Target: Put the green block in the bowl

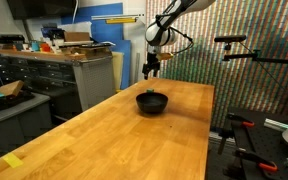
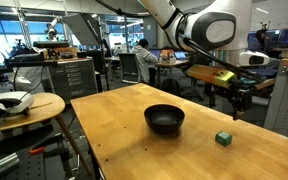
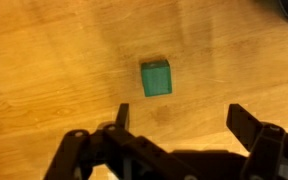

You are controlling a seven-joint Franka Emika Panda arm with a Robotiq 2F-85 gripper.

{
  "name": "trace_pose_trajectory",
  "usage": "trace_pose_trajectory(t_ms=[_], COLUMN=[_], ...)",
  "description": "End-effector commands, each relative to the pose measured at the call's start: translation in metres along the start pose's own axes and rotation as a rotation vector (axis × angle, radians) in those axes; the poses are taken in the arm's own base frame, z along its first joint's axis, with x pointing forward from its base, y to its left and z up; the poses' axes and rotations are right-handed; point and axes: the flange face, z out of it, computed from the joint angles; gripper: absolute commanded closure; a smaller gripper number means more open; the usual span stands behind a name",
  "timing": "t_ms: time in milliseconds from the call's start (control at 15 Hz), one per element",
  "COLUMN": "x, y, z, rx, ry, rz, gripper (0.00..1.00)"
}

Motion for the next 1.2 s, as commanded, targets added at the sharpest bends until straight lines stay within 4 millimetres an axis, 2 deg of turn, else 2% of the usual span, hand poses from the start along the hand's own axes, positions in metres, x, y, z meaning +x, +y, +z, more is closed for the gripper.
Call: trace_pose_trajectory(t_ms=[0,733,1133], x=[0.007,0.005,0.012], y=[0.001,0.003,0.005], z=[0.009,0.056,0.072], rx=[-0.003,-0.018,-0.043], ry=[0.009,-0.048,-0.051], rz=[-0.027,-0.075,-0.114], gripper=[0.00,0.00,0.00])
